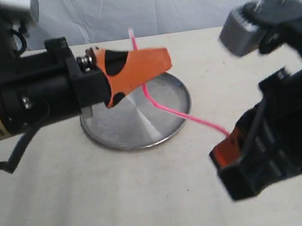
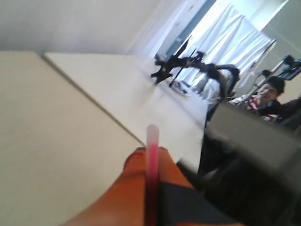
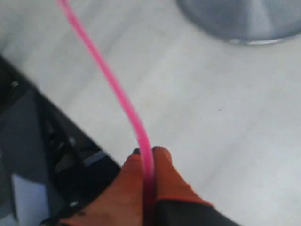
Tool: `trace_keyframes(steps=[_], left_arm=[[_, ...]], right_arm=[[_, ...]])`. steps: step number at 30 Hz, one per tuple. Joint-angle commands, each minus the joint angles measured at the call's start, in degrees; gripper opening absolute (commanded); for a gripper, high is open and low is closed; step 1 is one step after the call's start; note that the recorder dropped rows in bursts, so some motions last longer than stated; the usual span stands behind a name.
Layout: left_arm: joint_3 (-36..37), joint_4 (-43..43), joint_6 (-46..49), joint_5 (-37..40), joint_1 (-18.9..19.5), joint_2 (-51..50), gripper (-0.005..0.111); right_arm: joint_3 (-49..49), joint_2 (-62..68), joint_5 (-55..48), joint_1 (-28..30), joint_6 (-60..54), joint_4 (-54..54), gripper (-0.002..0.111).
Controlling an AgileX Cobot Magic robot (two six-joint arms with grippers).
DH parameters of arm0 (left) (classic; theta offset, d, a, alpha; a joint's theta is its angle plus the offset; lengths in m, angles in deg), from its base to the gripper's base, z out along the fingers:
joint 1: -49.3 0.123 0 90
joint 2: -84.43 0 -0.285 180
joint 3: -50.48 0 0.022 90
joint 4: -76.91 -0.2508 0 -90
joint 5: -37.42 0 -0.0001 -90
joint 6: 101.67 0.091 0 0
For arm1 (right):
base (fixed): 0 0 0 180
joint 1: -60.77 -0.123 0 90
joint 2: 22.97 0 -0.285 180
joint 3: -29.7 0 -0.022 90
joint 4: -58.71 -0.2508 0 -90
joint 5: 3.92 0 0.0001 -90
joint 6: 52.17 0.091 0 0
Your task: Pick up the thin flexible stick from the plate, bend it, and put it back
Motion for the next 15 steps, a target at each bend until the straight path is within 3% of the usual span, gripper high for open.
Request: trace_keyframes(steps=[1,5,7,10,12,15], left_arm=[[-2.95,-0.97,3.29,-4.08,-1.74,0.19,0.0],[-3.21,-3.78,7.38,2.62,-1.74,0.19,0.0],[-3.08,-12.45,4.2,5.92,-1.74,0.19,0.0],[-2.65,-19.08,-3.44,1.44,-1.74,0.19,0.0],[-2.65,-13.88,-3.46,-6.17,-1.74,0.19,0.0],[-4.64,-1.72,2.73,-14.53,-1.74,0.42,0.0]], right_arm=[[-0.63,4.03,7.34,0.1,-19.59,-22.36,-0.001],[-0.36,3.53,9.59,0.1,-30.99,-34.12,-0.001],[0.35,1.38,11.87,0.1,-28.88,-30.7,-0.001],[2.1,-1.97,11.95,0.1,-11.41,-10.0,-0.001],[1.85,-2.37,8.89,0.1,-3.05,-0.22,-0.001],[0.37,0.26,5.75,0.1,-1.4,2.18,-0.001]])
